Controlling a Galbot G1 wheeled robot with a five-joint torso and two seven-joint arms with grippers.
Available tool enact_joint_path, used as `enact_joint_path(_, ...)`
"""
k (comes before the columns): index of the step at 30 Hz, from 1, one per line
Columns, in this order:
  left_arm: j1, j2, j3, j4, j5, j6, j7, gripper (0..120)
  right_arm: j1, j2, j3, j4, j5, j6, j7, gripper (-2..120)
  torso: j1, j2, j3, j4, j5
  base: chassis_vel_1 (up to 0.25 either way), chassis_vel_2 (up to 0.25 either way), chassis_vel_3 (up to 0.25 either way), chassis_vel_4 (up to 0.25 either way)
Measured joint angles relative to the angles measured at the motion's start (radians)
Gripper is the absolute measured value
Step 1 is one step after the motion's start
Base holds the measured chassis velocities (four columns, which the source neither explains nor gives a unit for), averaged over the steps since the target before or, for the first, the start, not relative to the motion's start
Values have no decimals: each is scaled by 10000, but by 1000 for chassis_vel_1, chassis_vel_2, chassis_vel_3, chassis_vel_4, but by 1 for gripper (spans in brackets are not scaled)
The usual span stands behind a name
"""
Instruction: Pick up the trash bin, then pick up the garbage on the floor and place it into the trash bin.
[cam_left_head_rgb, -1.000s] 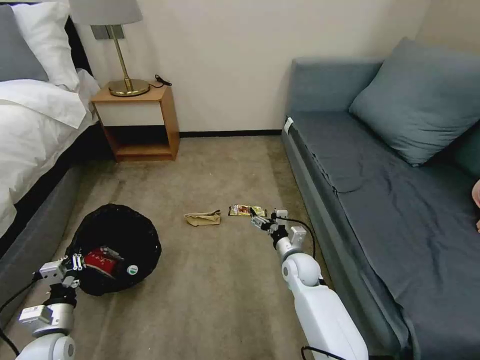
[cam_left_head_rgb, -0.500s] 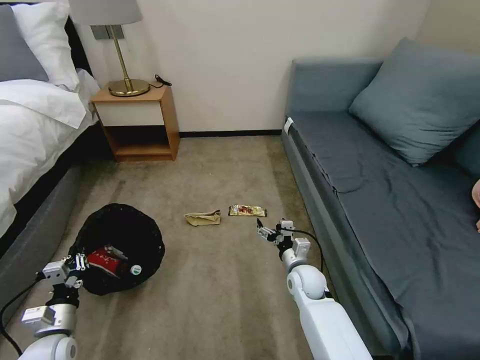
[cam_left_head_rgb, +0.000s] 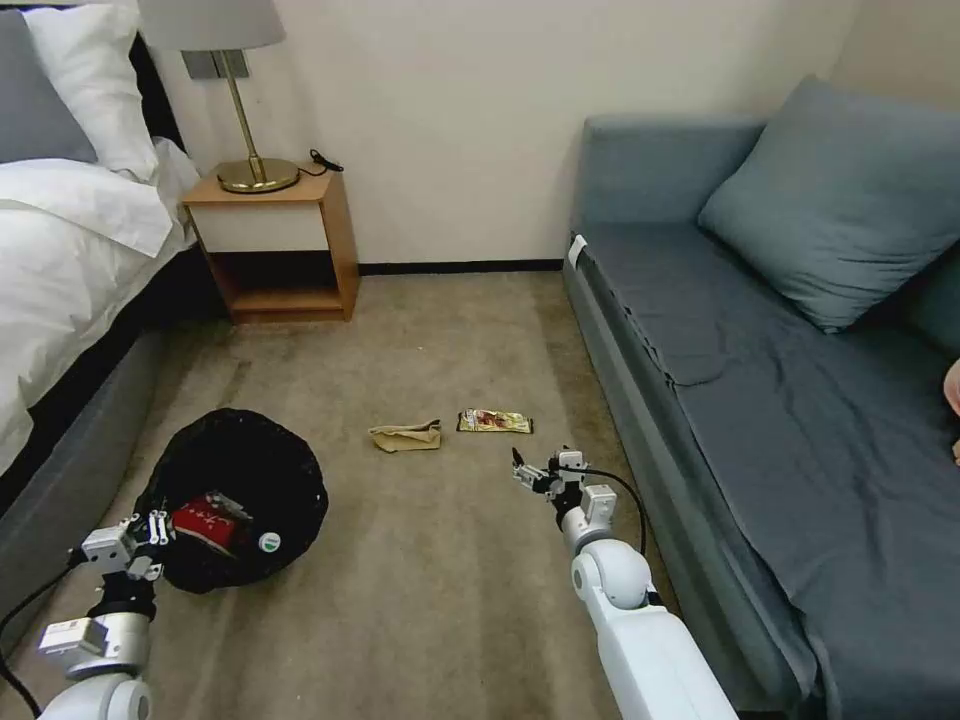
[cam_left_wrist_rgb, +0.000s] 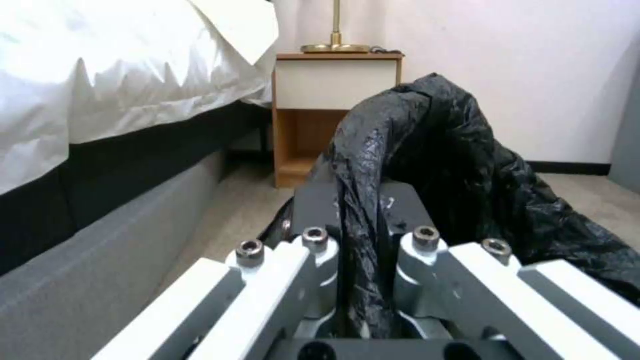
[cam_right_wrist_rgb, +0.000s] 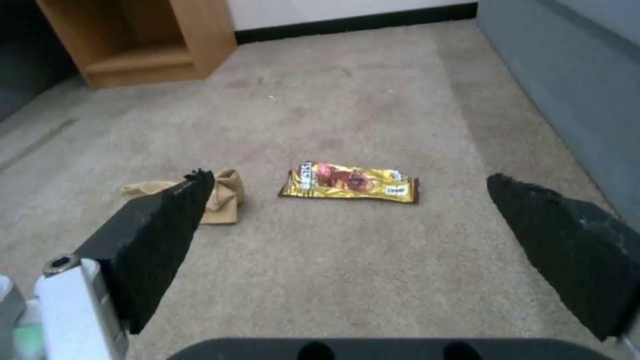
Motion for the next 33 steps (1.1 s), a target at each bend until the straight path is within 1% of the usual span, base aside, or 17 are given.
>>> enact_joint_path(25, 0, 21, -31, 127, -54, -154, 10, 5, -181, 151, -1, -5, -160, -97, -53, 100, -1, -1, 0, 1, 0, 0, 0, 0, 0)
enact_joint_path(33, -79, 41, -6, 220, -67, -159, 17, 5, -159, 240, 8, -132, -231, -56, -70, 100, 0, -1, 0, 0, 0, -63, 66, 65, -65)
